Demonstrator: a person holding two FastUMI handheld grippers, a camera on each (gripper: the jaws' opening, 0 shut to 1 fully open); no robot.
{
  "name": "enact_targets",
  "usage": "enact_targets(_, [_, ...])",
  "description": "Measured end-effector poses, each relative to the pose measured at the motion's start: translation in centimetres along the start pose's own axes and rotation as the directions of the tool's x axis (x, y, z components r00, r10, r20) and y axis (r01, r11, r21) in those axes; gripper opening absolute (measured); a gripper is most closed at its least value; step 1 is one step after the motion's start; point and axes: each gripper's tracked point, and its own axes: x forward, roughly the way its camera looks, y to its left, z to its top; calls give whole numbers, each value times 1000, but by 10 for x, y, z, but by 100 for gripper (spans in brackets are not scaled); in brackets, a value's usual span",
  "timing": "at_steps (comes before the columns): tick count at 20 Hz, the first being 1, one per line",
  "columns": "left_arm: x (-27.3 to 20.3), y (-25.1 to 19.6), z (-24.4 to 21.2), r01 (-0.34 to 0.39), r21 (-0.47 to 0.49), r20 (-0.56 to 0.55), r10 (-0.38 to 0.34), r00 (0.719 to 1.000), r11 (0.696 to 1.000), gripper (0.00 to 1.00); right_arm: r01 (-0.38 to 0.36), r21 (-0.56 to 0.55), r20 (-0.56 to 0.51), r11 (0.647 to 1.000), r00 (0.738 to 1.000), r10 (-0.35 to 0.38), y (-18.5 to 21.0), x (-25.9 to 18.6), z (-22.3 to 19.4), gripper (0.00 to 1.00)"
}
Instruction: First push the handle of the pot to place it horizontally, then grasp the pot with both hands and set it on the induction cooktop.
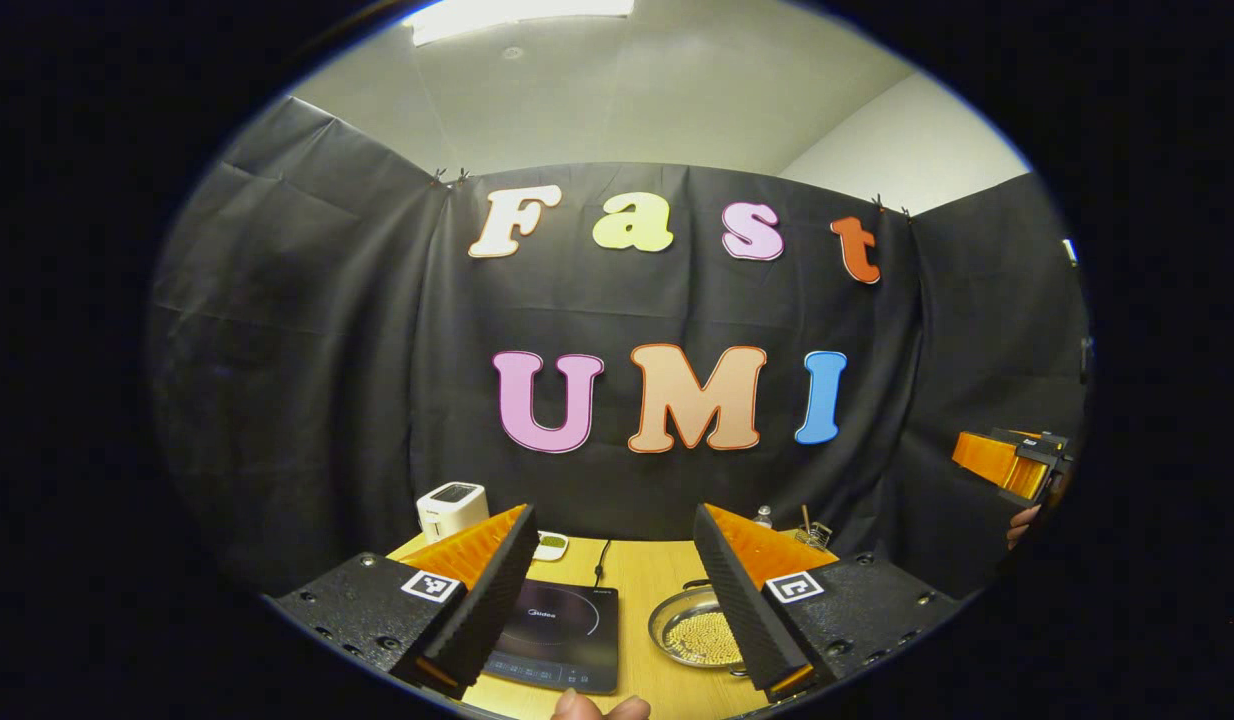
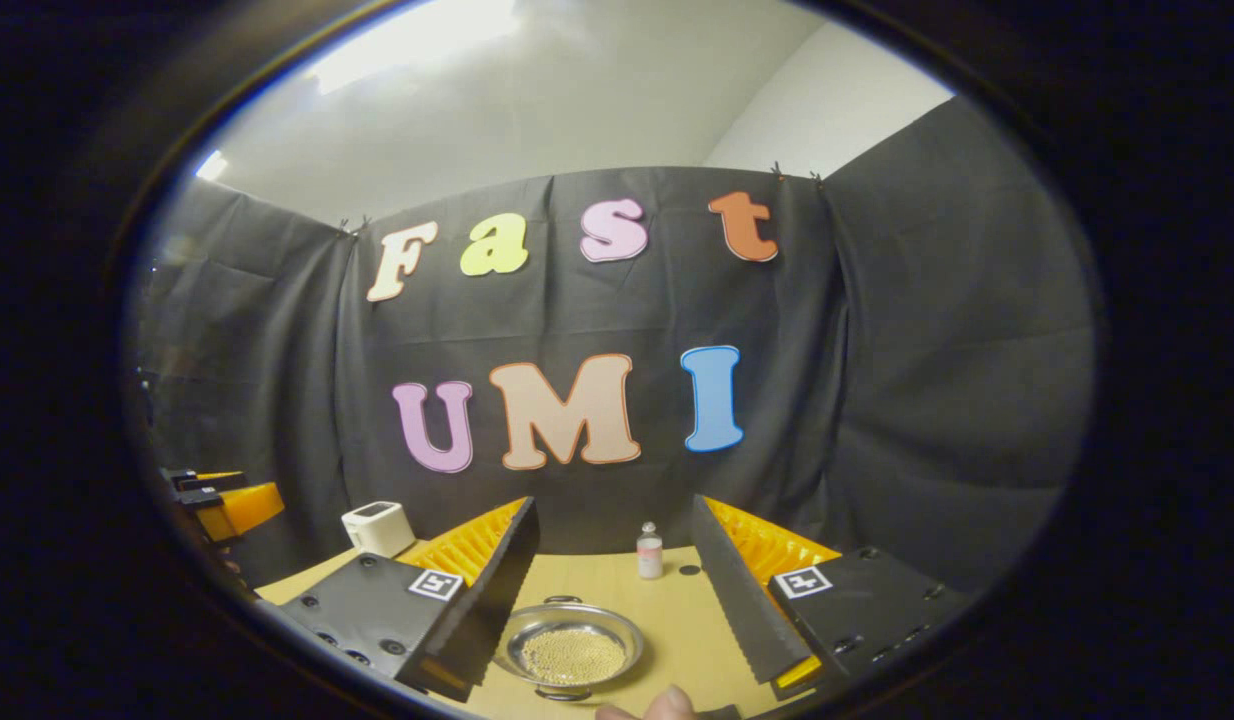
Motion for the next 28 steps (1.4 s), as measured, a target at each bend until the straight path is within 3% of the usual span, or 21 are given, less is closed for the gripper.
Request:
enact_targets(3, [0, -1, -5, -5, 0, -12, 5, 1000, 1000, 92, -19, 3, -27, 1000, 999, 19, 3, 5, -10, 95])
enact_targets(6, [1, 0, -6, -18, 10, -14, 18, 1000, 1000, 96, -36, -9, -35, 999, 999, 36, 8, 10, -16, 93])
enact_targets(7, [0, 2, -7, -24, 17, -17, 24, 1000, 1000, 92, -42, -10, -39, 999, 998, 41, 10, 13, -18, 90])
enact_targets(9, [2, 4, -6, -33, 21, -11, 34, 999, 999, 95, -55, -5, -51, 998, 997, 54, 17, 16, -29, 75])
enact_targets(11, [5, 5, -8, -28, 10, -8, 28, 1000, 1000, 92, -57, -6, -75, 998, 996, 57, 21, 20, -39, 70])
enact_targets(12, [8, 5, -12, -17, 7, -13, 17, 1000, 1000, 95, -46, -4, -81, 999, 996, 45, 21, 21, -42, 67])
enact_targets(13, [11, 7, -12, -2, 5, -9, 2, 1000, 1000, 95, -31, 2, -79, 1000, 996, 31, 23, 25, -44, 49])
enact_targets(14, [16, 9, -11, 12, 7, 4, -12, 1000, 1000, 92, -15, 6, -88, 1000, 996, 15, 25, 30, -49, 41])
enact_targets(15, [21, 15, -18, 20, 13, -19, -19, 1000, 1000, 95, -13, 20, -136, 1000, 991, 15, 32, 32, -65, 27])
enact_targets(16, [23, 21, -21, 30, 4, -18, -30, 999, 1000, 92, -18, 46, -191, 999, 981, 27, 42, 34, -81, 19])
enact_targets(17, [28, 26, -21, 38, -19, -7, -38, 999, 999, 96, -29, 58, -239, 998, 970, 42, 56, 37, -102, 2])
enact_targets(18, [32, 33, -27, 39, -37, -23, -40, 999, 999, 95, -33, 47, -284, 998, 958, 45, 63, 40, -121, 9])
enact_targets(19, [33, 40, -33, 43, -50, -40, -45, 998, 998, 95, -33, 52, -322, 998, 945, 48, 69, 40, -133, 0])
enact_targets(20, [35, 47, -33, 47, -63, -33, -50, 998, 997, 95, -26, 72, -355, 997, 934, 50, 75, 43, -145, 3])
enact_targets(24, [43, 66, -43, 85, -76, -41, -88, 995, 994, 95, 11, 86, -425, 996, 905, 27, 93, 48, -176, 0])
enact_targets(27, [49, 81, -44, 77, -78, -38, -81, 996, 994, 95, -15, 80, -476, 997, 878, 51, 109, 53, -200, 0])
enact_targets(28, [50, 86, -44, 68, -86, -38, -72, 997, 994, 95, -21, 77, -502, 997, 863, 57, 113, 56, -211, 12])
